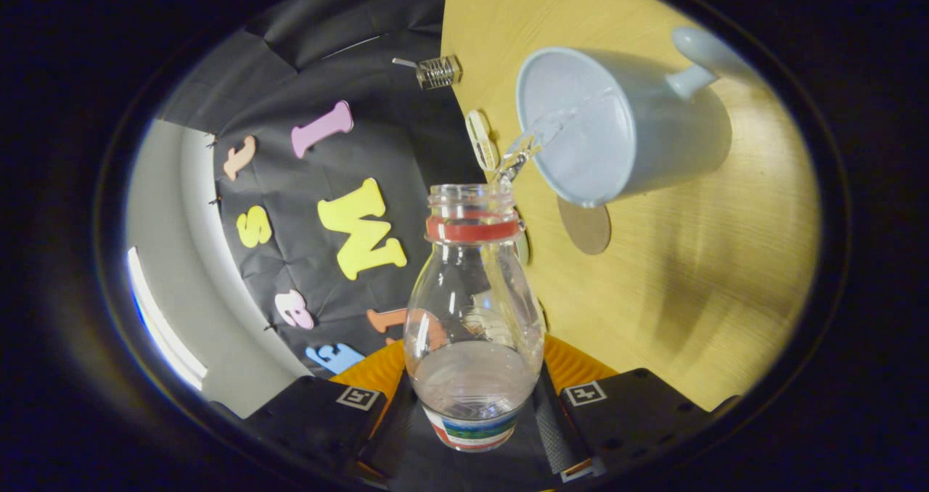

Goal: Take the bottle from table, then pour the juice into the cup, finally place the bottle on the coaster

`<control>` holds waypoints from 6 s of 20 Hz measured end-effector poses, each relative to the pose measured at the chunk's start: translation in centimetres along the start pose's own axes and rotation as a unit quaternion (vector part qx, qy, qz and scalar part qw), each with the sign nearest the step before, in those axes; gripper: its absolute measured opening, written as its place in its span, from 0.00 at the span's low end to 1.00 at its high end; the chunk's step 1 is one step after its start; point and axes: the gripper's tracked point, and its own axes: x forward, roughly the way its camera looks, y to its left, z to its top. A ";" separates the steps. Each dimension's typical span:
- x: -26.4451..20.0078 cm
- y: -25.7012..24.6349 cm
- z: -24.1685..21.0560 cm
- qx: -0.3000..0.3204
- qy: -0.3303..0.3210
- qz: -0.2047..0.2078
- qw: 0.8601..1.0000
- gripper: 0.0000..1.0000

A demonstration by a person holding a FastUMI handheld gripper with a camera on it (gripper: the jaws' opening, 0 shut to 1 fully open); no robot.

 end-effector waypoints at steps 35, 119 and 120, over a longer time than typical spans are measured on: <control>-0.3 9.3 -0.9 0.113 0.019 0.068 0.991 0.77; 10.8 1.0 7.1 -0.782 -0.052 -0.140 0.605 0.99; 10.4 1.5 6.7 -0.782 -0.053 -0.133 0.607 0.99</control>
